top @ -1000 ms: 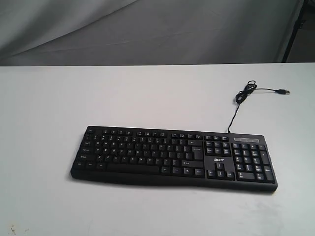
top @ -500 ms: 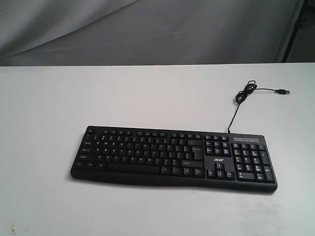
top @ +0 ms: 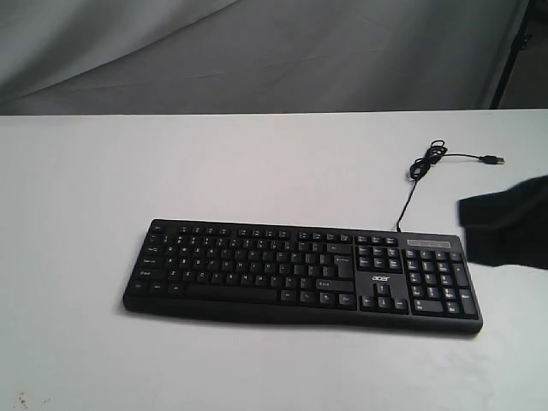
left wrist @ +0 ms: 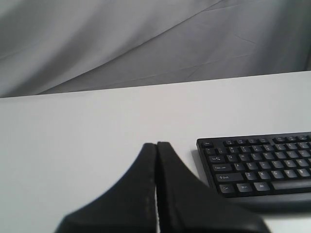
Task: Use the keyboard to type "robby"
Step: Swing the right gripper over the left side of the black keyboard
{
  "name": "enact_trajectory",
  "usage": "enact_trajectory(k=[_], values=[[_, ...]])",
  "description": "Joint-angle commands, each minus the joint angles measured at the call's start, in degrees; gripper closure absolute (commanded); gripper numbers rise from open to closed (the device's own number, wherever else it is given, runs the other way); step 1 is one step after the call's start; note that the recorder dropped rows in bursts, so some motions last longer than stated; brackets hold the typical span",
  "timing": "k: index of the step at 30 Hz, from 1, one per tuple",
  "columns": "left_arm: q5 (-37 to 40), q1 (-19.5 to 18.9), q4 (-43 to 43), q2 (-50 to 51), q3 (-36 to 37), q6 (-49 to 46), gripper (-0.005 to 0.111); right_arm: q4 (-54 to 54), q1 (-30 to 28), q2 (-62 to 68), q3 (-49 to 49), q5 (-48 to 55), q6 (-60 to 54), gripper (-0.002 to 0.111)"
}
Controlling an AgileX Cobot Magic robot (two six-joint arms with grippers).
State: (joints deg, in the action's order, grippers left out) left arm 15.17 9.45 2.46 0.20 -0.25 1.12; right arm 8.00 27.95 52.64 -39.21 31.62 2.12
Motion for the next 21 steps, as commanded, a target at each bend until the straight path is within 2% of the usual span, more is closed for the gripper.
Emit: enact_trajectory(k=[1, 5, 10, 21], values=[[-0.42, 0.36, 0.27, -0.2, 0.25, 0.16, 0.107, 2.96, 7.1, 14.64, -10.29, 1.98, -9.86, 0.108], [-0.42, 0.36, 0.27, -0.2, 0.25, 0.16, 0.107, 12.87, 8.16, 28.3, -25.33, 11.17, -22.49, 0.108], [-0.42, 0.36, 0.27, -0.2, 0.25, 0.16, 0.107, 21.27, 8.27, 40.45, -36.48, 11.78, -29.34, 0.108], [-0.42, 0.36, 0.27, -0.2, 0.25, 0.16, 0.107, 22.41, 14.83, 55.69, -37.91, -2.94, -34.3, 0.108]])
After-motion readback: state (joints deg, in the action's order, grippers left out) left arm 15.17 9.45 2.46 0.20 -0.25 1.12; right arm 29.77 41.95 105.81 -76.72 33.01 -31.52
